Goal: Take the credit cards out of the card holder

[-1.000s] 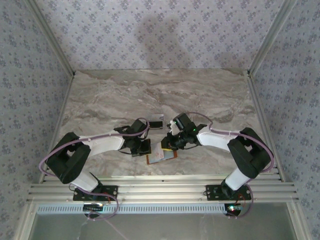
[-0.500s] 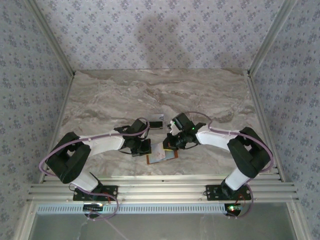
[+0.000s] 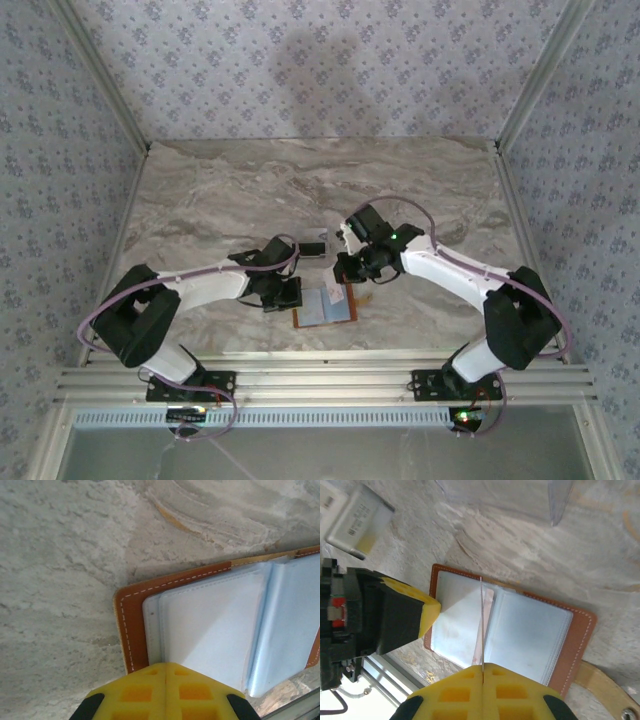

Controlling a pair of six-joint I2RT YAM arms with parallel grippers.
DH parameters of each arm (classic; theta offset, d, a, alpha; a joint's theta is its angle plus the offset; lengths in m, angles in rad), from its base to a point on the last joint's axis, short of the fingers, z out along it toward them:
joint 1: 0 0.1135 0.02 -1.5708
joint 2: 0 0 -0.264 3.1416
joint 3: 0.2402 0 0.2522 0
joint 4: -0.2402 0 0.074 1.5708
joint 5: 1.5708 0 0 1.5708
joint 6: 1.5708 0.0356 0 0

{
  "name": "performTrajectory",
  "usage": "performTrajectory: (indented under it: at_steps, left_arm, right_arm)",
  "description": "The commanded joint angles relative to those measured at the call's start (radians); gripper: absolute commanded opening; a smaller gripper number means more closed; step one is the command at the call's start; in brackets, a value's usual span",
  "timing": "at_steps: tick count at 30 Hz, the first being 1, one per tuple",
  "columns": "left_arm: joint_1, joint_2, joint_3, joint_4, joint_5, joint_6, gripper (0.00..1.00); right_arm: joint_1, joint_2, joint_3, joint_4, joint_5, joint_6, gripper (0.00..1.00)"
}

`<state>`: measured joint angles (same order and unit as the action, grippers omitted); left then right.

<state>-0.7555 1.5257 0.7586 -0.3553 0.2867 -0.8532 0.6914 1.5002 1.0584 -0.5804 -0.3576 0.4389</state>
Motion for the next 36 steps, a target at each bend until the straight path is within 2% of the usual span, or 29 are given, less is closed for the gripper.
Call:
performTrajectory:
  at_steps: [1,4,6,12,20,24,36]
  left_arm:
    - [-0.005,-0.056,0.031,-0.061,-0.032,0.018,0.04]
    - [-0.005,-0.085,0.03,-0.075,-0.051,0.015,0.05]
    - [-0.004,-0.114,0.02,-0.08,-0.072,0.01,0.04]
    - [0.017,-0.178,-0.037,-0.075,-0.081,-0.004,0.08]
    - [0.053,-0.277,-0.139,-0.076,-0.083,-0.031,0.12]
    - [0.074,-0.332,-0.175,-0.093,-0.086,-0.037,0.12]
    - [0.128,-0.464,-0.24,-0.142,-0.087,-0.054,0.14]
  right_arm:
    - [-0.009,0.004,0.096,-0.129,0.08,-0.181,0.0]
    - [-0.009,0.035,0.184,-0.156,0.128,-0.314,0.0]
    - [-0.008,0.061,0.227,-0.157,0.166,-0.487,0.0]
    - [-0.013,0.161,0.387,-0.228,0.214,-0.819,0.0]
    - [-0.002,0.339,0.643,-0.368,0.293,-1.18,0.0]
    - [0.004,0.446,0.8,-0.464,0.308,-1.291,0.0]
    - [0.006,0.716,1.192,-0.584,0.335,-1.453,0.0]
